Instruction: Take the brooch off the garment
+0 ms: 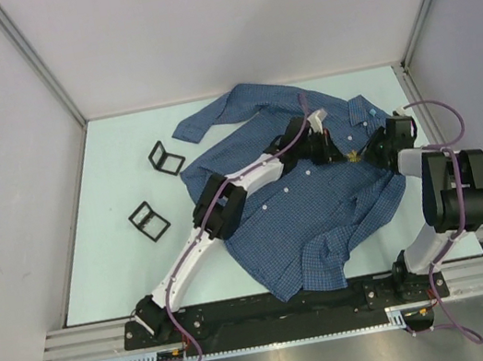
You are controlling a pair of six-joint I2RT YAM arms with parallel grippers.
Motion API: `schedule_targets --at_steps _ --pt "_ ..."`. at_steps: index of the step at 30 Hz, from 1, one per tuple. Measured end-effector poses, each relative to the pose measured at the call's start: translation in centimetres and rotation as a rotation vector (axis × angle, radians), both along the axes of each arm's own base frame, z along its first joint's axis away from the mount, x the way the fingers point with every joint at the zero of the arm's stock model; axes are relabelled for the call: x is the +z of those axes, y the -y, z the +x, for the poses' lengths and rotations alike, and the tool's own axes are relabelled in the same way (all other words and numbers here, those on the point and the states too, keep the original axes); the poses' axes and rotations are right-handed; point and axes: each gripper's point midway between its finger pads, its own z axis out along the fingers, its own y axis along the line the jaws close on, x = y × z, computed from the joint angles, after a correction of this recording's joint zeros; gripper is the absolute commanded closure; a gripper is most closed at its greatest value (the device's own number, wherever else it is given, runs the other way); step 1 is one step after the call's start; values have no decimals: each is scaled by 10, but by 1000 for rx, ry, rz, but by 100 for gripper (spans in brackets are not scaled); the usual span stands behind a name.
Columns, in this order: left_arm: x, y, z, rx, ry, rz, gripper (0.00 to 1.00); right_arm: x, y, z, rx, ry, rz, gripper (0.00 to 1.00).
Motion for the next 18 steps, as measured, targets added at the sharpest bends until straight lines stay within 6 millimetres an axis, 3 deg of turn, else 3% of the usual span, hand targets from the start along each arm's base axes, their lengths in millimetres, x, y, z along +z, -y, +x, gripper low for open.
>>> schedule_targets --at_steps 4,18 --pt "3 -1 3 15 -15 -12 96 -8 0 1 -6 -20 15 68" --pt "7 -3 9 36 -44 -29 98 -7 -9 10 21 5 74 66"
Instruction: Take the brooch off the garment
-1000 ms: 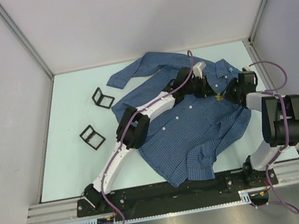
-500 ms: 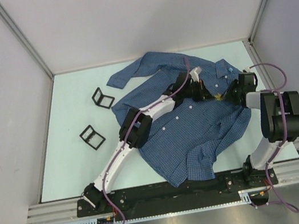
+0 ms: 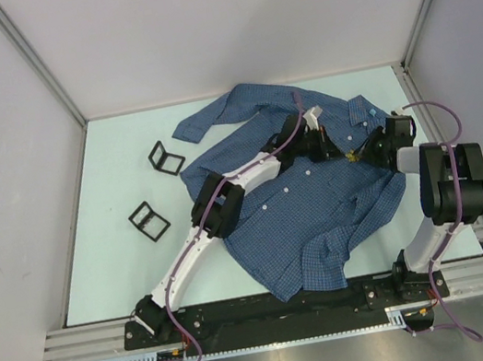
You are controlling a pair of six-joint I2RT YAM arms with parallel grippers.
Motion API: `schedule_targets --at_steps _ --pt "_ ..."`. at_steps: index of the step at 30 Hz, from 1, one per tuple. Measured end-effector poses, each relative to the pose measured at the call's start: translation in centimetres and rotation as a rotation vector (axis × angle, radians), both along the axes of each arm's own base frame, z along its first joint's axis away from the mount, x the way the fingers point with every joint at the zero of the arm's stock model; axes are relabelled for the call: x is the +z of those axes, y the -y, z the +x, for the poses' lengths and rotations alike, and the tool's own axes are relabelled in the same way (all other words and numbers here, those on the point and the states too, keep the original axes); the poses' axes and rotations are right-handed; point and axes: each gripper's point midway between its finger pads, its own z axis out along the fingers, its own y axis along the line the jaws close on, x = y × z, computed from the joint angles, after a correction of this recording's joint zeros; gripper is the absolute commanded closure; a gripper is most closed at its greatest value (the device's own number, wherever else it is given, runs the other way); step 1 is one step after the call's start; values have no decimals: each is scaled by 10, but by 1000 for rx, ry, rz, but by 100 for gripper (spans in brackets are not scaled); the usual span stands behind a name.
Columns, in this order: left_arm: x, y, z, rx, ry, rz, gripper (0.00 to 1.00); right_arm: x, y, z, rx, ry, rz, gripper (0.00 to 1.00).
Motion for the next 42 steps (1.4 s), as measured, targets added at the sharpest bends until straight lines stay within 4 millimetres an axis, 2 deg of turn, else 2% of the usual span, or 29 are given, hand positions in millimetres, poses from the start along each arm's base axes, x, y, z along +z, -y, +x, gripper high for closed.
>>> schedule_targets --at_steps 6,12,17,20,24,27,32,36,42 --pt "0 0 0 -1 1 0 96 2 -5 2 20 13 27 66" --pt "-7 -4 0 -17 45 35 84 3 -7 2 25 16 32 67" --pt "3 -11 1 -19 128 87 78 5 -7 2 26 20 37 68" --pt "13 -11 4 -17 186 97 68 10 -9 4 29 36 47 69" --pt "16 -13 6 -18 244 130 46 17 -10 7 30 60 65 70" --pt "15 -12 5 -24 277 152 39 21 -12 9 33 76 80 70" --pt "11 -7 -3 -40 304 171 37 27 -16 12 42 97 110 71" --pt "11 -4 -7 -47 311 176 42 29 -18 12 46 103 132 71" --pt "7 -4 -12 -60 305 176 41 23 -20 7 40 92 148 71"
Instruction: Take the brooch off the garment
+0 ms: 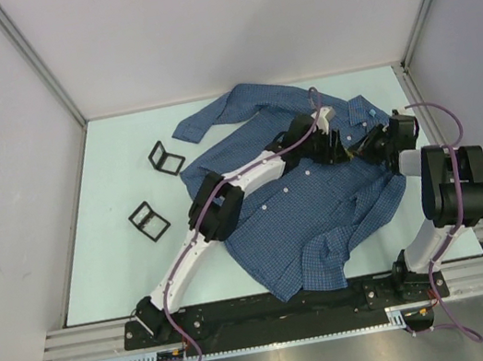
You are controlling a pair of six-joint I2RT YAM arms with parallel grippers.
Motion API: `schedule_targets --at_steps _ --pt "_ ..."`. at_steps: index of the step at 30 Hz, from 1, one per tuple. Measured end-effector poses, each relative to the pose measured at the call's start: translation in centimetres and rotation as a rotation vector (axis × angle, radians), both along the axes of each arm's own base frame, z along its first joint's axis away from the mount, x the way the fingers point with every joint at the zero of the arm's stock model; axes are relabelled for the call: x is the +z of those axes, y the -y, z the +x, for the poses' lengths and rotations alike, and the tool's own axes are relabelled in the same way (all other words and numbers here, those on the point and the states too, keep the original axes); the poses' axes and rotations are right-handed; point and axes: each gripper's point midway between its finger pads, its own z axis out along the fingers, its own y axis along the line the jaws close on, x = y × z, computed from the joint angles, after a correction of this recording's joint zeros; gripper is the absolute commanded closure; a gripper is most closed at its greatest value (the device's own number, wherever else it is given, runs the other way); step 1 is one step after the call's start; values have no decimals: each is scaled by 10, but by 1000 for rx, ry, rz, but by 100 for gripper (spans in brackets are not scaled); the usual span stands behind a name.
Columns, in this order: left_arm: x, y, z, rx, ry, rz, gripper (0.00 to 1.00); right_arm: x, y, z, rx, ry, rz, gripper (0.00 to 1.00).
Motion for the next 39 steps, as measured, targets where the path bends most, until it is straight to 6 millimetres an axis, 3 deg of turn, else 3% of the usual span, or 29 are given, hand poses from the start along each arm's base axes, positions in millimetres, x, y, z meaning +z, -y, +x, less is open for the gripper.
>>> schedule_targets --at_steps 10,24,34,39 --pt "11 -11 -17 -37 -6 3 36 -1 -1 -9 0 -10 6 72" --pt "21 -9 -16 -41 14 -22 36 2 -15 -16 54 -11 -5 70" --pt "17 -19 -18 -15 -14 -26 45 2 -24 -17 78 -9 -8 69" --pt "21 -26 -18 9 -34 -51 40 2 -27 -17 88 -8 -5 68"
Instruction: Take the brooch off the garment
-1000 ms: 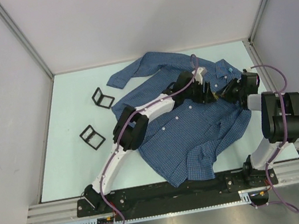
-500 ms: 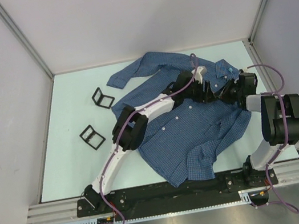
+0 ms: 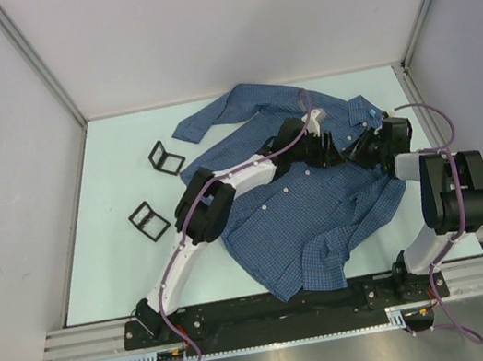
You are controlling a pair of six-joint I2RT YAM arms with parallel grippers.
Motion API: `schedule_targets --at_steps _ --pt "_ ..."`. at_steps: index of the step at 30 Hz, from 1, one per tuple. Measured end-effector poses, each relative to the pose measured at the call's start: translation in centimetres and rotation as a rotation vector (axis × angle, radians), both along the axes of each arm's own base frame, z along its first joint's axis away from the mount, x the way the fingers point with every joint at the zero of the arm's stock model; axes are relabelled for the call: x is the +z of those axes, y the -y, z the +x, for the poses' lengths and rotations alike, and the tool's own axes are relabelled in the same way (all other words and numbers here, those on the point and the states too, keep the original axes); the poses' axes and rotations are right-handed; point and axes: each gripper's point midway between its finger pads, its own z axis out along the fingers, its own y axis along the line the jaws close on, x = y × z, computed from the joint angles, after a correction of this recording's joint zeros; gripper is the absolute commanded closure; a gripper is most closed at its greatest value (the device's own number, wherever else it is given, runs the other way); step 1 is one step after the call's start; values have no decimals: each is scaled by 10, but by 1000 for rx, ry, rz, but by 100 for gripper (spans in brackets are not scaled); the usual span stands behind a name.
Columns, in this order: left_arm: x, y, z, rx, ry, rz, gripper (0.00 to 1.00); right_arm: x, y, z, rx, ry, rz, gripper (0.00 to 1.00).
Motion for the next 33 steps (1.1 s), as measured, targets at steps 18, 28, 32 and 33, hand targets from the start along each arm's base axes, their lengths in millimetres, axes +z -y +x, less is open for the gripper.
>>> schedule_targets --at_steps 18,28,32,33 --pt "13 6 6 4 -23 -30 46 6 4 7 -15 38 -15 63" --pt "14 17 19 25 -7 -44 48 18 20 8 -50 67 -76 69" --pt "10 18 25 55 -2 -28 53 10 21 6 -49 41 -87 73" --pt "10 18 26 62 0 -25 55 7 21 5 -47 32 -91 75"
